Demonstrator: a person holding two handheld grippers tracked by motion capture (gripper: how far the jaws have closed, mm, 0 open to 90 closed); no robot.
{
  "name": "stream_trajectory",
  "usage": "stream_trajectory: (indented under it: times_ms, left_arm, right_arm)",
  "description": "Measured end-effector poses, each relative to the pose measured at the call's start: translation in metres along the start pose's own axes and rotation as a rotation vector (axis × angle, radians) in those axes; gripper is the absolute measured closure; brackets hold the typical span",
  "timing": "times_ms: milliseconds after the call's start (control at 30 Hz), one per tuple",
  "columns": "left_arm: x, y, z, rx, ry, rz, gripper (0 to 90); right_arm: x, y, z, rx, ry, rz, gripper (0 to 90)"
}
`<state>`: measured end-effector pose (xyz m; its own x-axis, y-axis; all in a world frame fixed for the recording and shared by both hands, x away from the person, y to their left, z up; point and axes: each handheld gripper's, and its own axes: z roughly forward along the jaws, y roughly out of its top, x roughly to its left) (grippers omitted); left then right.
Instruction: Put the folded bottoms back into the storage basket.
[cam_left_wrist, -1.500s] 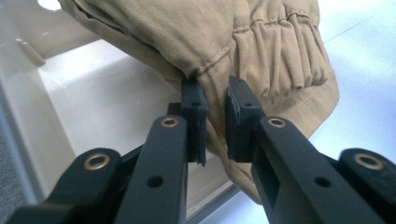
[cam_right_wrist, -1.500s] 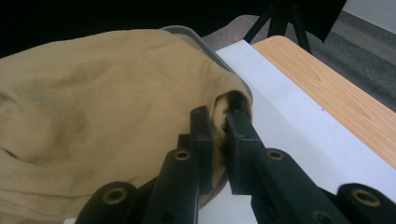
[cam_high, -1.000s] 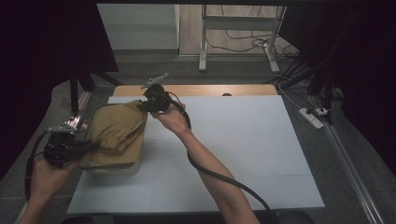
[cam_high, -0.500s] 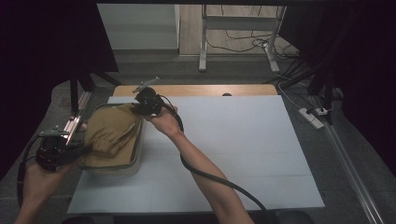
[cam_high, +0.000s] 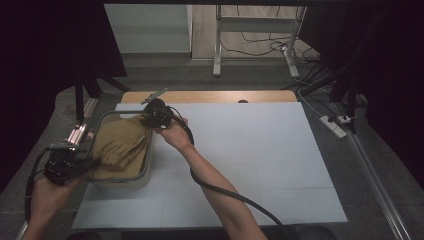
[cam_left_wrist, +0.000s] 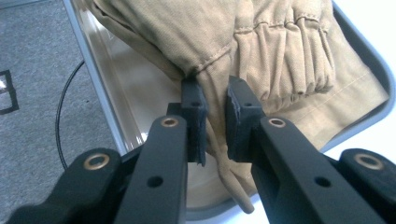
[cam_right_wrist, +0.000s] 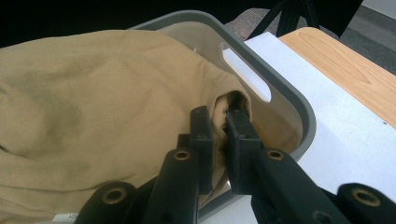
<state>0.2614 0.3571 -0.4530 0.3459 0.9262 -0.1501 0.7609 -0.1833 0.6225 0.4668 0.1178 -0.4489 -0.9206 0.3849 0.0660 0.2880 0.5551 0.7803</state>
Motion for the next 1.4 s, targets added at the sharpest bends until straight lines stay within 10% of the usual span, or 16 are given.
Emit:
stream_trajectory:
  times_ms: [700, 1033, 1400]
  left_arm:
    - [0.005, -0.010, 0.019, 0.042, 0.039, -0.006, 78.2]
    - [0.002, -0.015, 0.020, 0.026, 0.061, 0.021, 68.1]
    - [-0.006, -0.013, 0.017, -0.054, -0.029, 0.026, 40.1]
  right_arm:
    - [0.002, -0.011, 0.021, 0.045, -0.025, -0.025, 81.5]
    - [0.000, -0.010, 0.021, 0.024, -0.030, -0.019, 55.4]
    - [-0.004, -0.008, 0.004, -0.008, -0.010, 0.017, 35.0]
